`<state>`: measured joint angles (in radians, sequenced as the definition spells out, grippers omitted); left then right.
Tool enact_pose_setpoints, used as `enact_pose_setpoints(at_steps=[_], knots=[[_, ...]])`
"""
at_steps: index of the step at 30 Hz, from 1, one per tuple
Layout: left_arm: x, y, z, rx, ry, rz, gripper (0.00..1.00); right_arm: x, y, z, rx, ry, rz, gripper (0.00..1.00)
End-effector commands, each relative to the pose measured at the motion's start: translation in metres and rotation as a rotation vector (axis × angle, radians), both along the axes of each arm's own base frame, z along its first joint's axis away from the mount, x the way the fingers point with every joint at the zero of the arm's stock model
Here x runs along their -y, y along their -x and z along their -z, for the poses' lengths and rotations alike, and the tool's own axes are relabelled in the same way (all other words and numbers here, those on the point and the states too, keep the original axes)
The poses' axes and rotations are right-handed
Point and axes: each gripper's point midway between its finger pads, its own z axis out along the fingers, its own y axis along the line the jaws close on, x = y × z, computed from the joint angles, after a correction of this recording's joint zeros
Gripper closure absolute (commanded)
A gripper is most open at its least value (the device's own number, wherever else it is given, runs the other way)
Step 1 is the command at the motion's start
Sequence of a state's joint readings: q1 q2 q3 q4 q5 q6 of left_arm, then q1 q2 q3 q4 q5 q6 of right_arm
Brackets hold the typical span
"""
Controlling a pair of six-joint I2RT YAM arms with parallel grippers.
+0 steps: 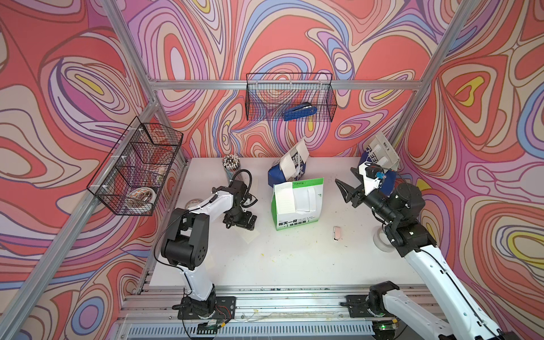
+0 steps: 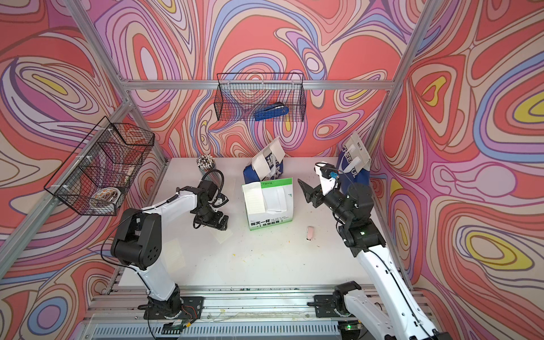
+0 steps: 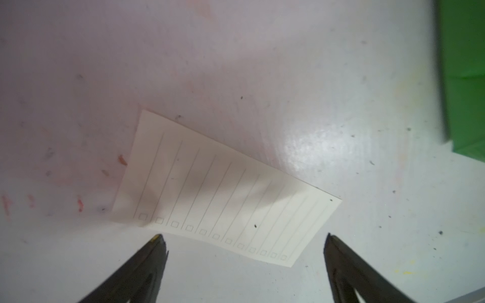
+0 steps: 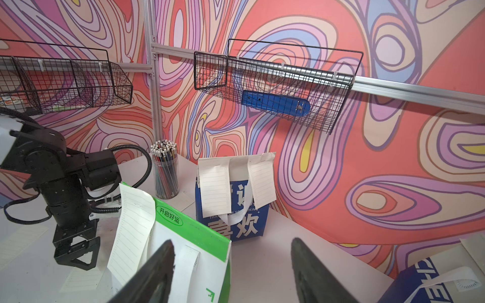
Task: Staple the receipts to the bags
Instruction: Pick up the receipt from the center of the board.
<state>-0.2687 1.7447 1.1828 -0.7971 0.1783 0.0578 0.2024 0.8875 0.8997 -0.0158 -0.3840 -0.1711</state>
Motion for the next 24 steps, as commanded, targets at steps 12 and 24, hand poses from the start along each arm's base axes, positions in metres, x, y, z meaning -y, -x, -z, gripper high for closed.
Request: enact_pose_setpoints(at_steps=[12, 24], knots=[[-0.016, 0.004, 0.012, -0.012, -0.140, 0.321, 0.00, -0.001, 0.003, -0.027, 0.035, 0.012, -0.012, 0.28], [-0.011, 0.014, 0.053, -0.117, -0.167, 0.385, 0.00, 0.000, 0.004, -0.029, 0.043, 0.015, -0.007, 0.28]])
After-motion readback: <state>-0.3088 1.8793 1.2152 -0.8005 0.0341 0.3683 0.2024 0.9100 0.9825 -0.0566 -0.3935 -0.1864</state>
